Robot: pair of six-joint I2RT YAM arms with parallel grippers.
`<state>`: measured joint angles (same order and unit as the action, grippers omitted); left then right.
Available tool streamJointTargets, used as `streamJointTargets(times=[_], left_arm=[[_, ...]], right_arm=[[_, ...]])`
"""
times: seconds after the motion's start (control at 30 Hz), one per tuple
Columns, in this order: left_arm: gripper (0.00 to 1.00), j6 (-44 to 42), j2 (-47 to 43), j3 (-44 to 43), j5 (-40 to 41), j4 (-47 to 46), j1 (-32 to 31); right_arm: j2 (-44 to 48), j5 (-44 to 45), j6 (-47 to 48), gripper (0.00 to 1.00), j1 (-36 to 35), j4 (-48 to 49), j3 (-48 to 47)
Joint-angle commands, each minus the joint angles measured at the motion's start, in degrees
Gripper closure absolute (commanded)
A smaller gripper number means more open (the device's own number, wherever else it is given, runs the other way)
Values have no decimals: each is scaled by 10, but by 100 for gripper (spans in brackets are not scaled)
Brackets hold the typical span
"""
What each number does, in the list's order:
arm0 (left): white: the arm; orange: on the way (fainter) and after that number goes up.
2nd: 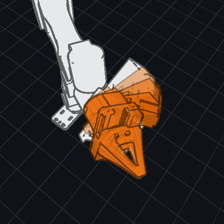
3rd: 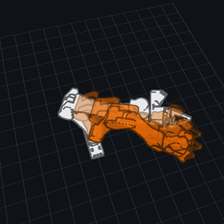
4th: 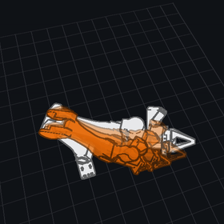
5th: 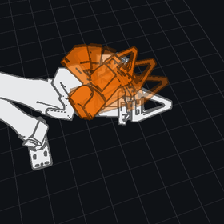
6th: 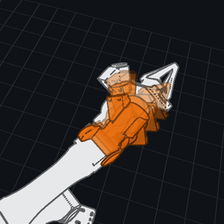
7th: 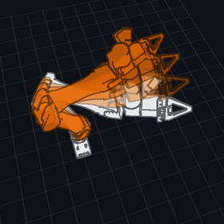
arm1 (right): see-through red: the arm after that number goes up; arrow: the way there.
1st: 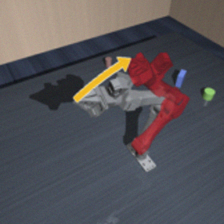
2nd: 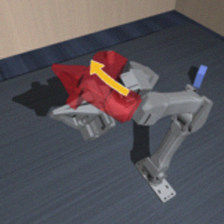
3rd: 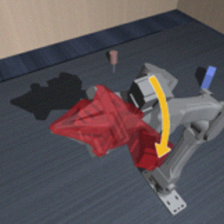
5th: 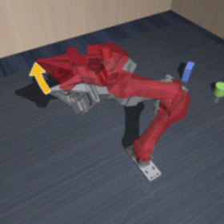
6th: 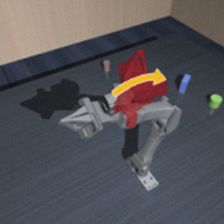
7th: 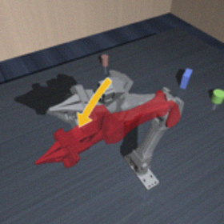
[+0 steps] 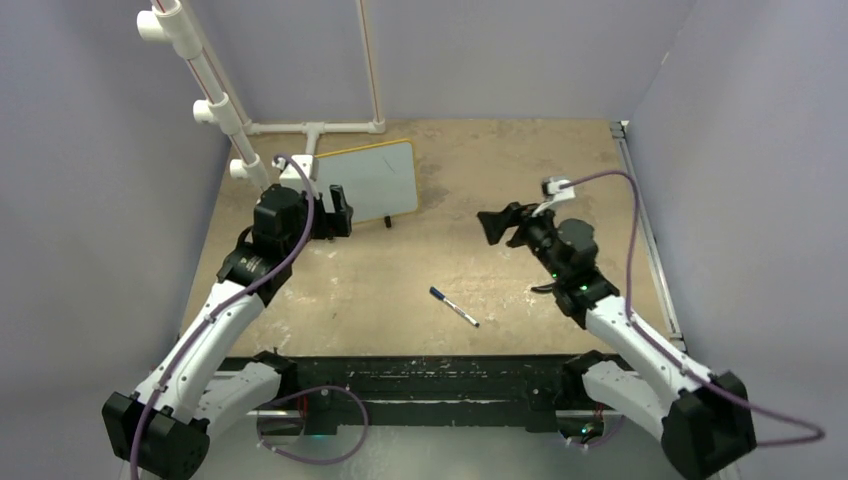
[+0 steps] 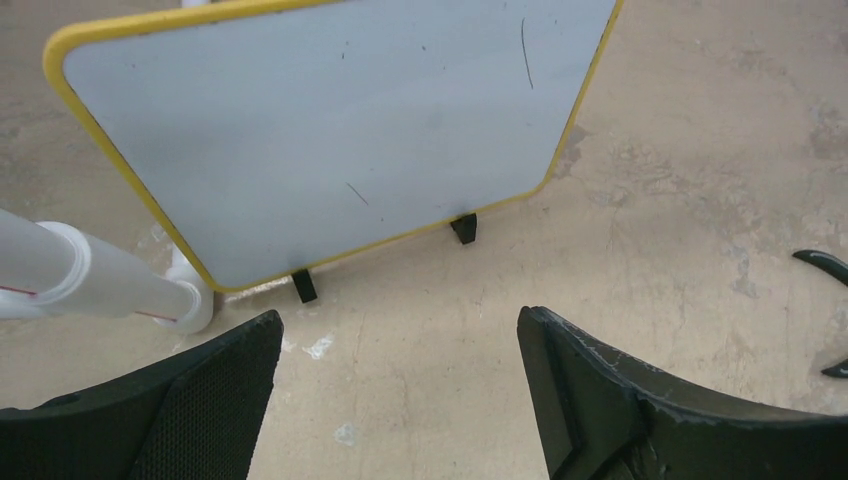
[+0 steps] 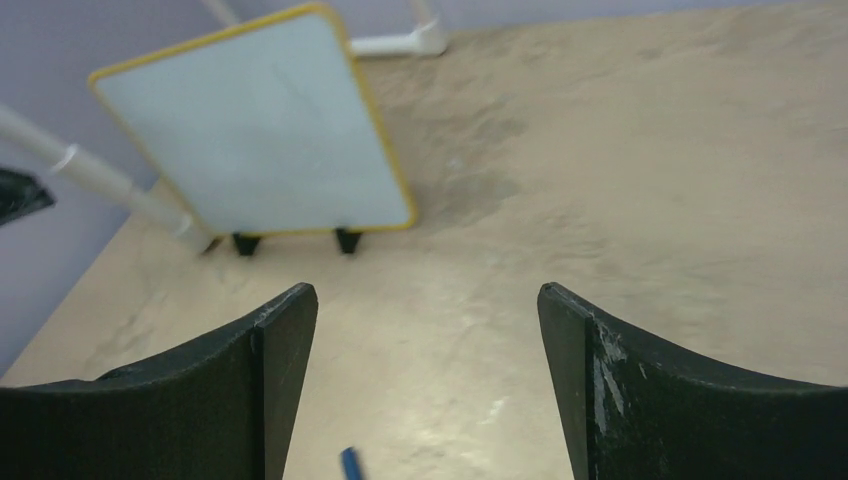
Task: Write a sentence on the whiteboard
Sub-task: Move the whiteboard to the center of the board.
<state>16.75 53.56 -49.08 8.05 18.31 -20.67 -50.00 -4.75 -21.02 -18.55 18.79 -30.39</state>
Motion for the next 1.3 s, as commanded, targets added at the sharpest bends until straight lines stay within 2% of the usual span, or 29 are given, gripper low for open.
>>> streamJointTargets(times=[0.0,0.13,0.27,0.57,0.83,1.1,1.27], left_arm=[[13,-8,-16,-23,22,-24,-1],[13,-6,-54,20,56,-67,3],[13,-9,-83,38,55,-74,16],[13,-5,-87,43,25,-74,31],[13,4,-88,43,-8,-75,56],[13,5,-97,43,-6,-73,58],[13,4,-99,43,-7,-71,58]], right_arm=[[-101,93,-54,19,-113,119,-5],[-223,145,-66,24,-197,160,-57],[-344,186,-64,28,-262,181,-130],[-575,219,-53,39,-313,168,-307],[-679,254,-36,48,-322,129,-395],[-728,293,-26,50,-324,114,-429],[-752,314,-16,55,-324,112,-449]])
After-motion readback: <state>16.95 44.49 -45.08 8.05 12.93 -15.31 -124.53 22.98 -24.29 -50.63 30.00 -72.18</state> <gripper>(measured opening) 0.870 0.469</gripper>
